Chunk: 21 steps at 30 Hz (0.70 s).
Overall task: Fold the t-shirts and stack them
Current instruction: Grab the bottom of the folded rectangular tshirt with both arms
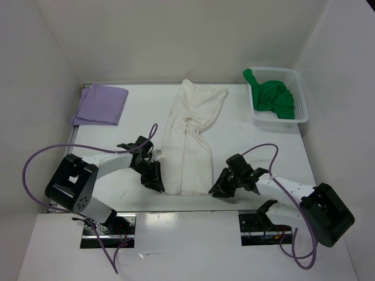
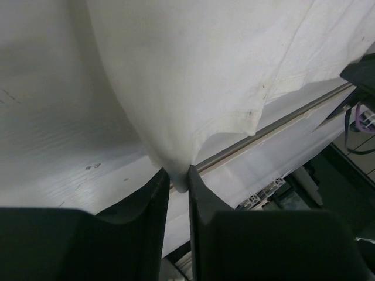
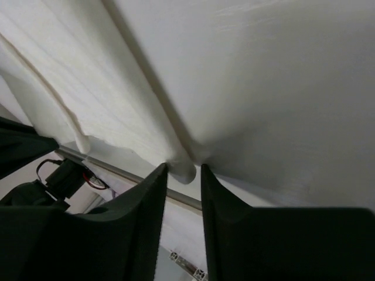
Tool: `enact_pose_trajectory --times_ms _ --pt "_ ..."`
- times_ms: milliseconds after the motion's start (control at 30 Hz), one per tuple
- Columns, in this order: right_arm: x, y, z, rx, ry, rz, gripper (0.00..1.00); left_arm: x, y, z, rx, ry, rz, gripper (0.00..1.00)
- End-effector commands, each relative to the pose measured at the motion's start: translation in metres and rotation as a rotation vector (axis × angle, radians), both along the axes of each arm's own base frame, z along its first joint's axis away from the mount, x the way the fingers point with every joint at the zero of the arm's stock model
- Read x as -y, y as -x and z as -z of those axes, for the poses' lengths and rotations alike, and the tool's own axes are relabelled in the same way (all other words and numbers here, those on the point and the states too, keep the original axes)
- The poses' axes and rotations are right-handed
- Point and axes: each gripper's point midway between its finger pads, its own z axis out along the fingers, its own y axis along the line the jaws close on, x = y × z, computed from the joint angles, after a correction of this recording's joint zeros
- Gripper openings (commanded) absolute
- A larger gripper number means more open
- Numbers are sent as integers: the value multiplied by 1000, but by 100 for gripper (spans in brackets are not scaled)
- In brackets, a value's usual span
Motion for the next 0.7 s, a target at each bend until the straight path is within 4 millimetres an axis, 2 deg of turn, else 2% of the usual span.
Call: enact_pose_trajectory --times_ms 0,33,67,133,167,200,233,300,333,367,433,467,533,633,667 --pt "-13 -19 -10 71 -23 -4 32 0 4 1 -26 3 3 25" --pt "-11 -20 -6 69 -7 3 30 0 4 2 -26 3 3 18" --pt "-12 -22 -8 79 -14 3 22 0 4 2 -26 3 3 15" --pt "-17 -23 -12 93 -25 -10 12 1 7 -2 -32 15 5 10" --pt "-18 -21 -12 89 -13 -18 1 1 12 -4 -33 14 14 6" --pt "-20 -18 -15 74 -10 -24 0 1 15 -8 -43 24 16 4" --pt "-19 3 -12 23 16 -60 0 1 20 -11 -52 37 19 2" --pt "-28 20 -35 40 -29 -82 0 -2 30 -21 -46 52 35 0" --pt "-29 40 -40 -16 -40 -93 0 -3 32 -26 -39 56 35 0" --pt "-30 46 -58 6 -95 -95 0 -6 38 -36 -24 61 43 0" --pt "-18 60 -66 -31 -92 -81 0 -6 39 -47 0 74 37 0" --pt "-16 61 -78 -5 -121 -83 0 -5 42 -55 9 101 41 0" --pt "-16 70 -87 -39 -142 -101 0 -3 44 -59 -1 116 45 0" --pt "-17 66 -99 7 -144 -126 0 0 35 -70 20 136 38 0" --pt "-18 58 -104 33 -144 -115 0 2 31 -74 36 143 38 0"
